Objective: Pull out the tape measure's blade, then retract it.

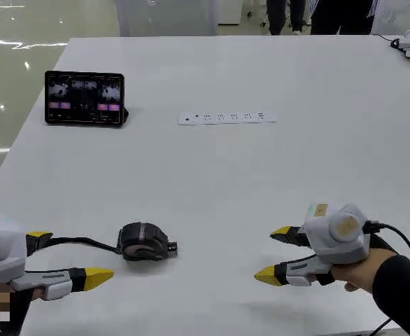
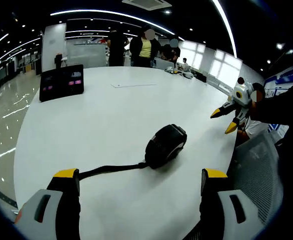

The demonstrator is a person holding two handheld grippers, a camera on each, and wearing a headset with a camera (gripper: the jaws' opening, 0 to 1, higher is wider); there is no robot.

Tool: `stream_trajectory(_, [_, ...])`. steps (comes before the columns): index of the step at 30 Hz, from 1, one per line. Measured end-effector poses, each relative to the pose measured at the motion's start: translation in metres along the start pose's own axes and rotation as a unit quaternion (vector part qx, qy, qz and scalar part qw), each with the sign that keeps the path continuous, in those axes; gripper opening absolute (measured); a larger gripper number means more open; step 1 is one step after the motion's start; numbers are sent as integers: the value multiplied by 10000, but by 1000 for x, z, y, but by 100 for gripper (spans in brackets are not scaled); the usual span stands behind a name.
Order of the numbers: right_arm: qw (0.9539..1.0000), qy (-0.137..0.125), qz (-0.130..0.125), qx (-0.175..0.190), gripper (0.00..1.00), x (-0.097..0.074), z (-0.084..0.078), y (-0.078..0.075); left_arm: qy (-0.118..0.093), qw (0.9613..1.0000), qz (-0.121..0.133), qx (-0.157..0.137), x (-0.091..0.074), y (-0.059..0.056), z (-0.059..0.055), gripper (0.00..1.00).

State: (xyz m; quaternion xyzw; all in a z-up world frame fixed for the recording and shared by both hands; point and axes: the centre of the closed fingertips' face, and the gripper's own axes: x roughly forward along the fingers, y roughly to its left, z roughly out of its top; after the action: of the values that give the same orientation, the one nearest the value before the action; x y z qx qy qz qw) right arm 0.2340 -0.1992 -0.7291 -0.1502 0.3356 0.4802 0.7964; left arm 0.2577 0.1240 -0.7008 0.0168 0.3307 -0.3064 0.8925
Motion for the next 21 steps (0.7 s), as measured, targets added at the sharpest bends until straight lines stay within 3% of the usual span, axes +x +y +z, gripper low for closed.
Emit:
stream_trajectory(5, [9996, -120, -156, 210, 66, -20, -16, -5, 131, 9996, -187, 149, -10, 1, -8, 99])
stream_trajectory(13, [9986, 89, -486, 163, 75, -54, -47, -21, 369, 9987, -138, 319, -20, 3, -29, 99])
stream_trajectory(17, [9979, 191, -596, 193, 88, -70, -60, -28, 513, 9973, -249, 459, -26, -2, -40, 99])
stream_trajectory(21, [9967, 101, -714, 381, 95, -89, -64, -33, 500, 9979, -147, 395, -33, 8, -41, 99])
